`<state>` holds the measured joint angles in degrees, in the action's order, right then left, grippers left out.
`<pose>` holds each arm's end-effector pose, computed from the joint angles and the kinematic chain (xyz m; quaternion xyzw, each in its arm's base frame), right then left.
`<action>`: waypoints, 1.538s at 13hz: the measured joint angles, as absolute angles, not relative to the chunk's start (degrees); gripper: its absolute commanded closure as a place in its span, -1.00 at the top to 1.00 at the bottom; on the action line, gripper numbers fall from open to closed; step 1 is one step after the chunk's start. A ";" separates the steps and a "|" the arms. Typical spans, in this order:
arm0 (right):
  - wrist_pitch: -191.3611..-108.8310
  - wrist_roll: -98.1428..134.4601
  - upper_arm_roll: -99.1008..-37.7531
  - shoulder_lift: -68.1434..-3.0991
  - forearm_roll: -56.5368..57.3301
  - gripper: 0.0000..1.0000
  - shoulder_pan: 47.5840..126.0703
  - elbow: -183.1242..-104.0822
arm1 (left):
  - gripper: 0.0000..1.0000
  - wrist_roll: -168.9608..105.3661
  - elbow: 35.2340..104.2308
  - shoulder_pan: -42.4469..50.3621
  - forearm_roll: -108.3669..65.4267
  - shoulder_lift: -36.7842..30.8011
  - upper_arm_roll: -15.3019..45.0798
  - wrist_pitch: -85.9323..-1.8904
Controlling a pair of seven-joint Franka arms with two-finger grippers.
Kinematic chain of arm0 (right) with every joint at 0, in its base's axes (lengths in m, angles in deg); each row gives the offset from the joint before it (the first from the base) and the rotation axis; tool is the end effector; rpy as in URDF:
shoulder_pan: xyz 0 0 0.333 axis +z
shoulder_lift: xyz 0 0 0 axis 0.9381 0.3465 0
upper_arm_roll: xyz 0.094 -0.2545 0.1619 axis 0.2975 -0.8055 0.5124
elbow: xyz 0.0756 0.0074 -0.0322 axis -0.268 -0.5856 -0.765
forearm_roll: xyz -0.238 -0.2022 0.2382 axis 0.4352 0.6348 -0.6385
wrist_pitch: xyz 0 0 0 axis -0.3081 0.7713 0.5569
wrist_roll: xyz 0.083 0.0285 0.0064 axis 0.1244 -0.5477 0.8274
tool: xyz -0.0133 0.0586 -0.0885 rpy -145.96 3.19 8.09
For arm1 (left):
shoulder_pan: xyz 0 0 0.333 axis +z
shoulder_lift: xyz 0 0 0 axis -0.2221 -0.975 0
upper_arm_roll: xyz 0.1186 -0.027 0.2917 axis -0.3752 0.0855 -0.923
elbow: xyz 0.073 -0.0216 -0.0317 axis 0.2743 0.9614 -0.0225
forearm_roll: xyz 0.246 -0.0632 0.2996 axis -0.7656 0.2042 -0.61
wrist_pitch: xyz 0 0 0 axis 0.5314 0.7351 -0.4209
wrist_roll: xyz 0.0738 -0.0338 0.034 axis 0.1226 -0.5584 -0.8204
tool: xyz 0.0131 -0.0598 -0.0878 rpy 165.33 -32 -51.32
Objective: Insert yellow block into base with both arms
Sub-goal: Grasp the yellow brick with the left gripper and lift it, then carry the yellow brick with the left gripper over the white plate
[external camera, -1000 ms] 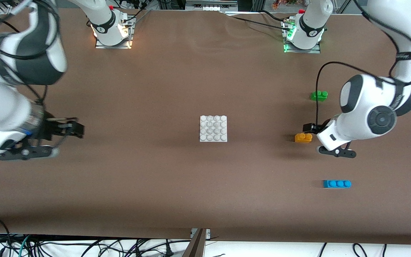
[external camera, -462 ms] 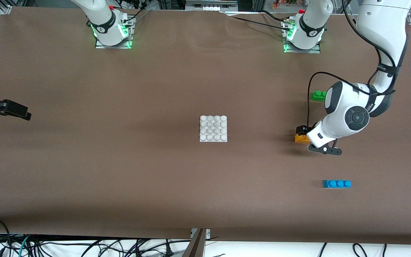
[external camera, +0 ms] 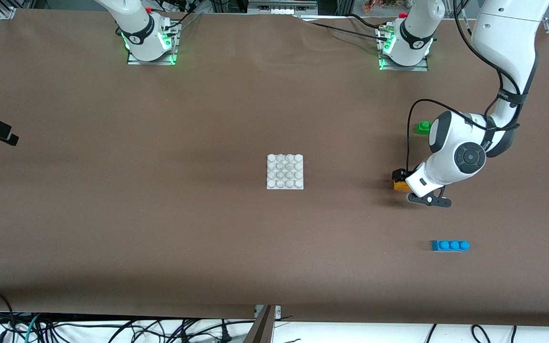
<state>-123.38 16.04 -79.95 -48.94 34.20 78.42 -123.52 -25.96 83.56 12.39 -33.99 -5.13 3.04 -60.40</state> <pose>0.6020 -0.0640 0.6158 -0.9990 0.0439 -0.0016 0.0013 0.5946 -0.0689 0.2108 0.9952 -0.0720 -0.0657 0.0011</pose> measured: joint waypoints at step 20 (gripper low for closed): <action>-124.08 21.21 -76.50 -51.20 38.89 1.00 75.76 -127.48 | -0.47 -40.04 62.20 -0.64 -36.13 -4.63 13.04 -39.38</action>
